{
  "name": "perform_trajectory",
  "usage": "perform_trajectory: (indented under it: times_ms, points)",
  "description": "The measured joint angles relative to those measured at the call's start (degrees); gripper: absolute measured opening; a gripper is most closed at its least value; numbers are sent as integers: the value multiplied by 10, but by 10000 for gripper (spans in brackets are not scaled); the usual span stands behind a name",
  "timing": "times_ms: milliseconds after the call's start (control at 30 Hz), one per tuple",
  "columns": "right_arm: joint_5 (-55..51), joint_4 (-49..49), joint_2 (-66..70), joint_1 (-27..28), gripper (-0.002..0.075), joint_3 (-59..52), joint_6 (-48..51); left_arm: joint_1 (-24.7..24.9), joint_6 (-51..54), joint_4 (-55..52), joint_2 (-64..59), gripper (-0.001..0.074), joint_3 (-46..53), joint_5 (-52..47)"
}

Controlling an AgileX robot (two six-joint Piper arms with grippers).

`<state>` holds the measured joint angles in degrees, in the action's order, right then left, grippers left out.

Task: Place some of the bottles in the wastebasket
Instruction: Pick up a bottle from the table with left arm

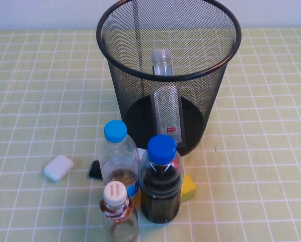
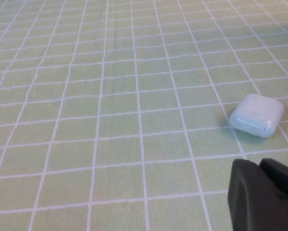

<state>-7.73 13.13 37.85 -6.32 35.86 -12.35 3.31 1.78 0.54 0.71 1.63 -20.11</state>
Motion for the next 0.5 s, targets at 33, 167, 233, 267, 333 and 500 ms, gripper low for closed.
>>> perform_trajectory:
  times_ms: [33,167,233,267,333,500]
  points:
    - [47,0,-28,19,-7,-66,0,0,0,0,0,0,0,0]
    - [218,1,-157,76,-7,-269,0,0,0,0,0,0,0,0]
    - [256,0,-209,95,-7,-333,0,0,0,0,0,0,0,0]
    - [261,-1,-233,102,-7,-360,0,0,0,0,0,0,0,0]
    - [202,1,-274,108,-7,-371,-7,0,0,0,0,0,0,0]
    - [127,0,-320,108,-7,-374,-20,0,0,0,0,0,0,0]
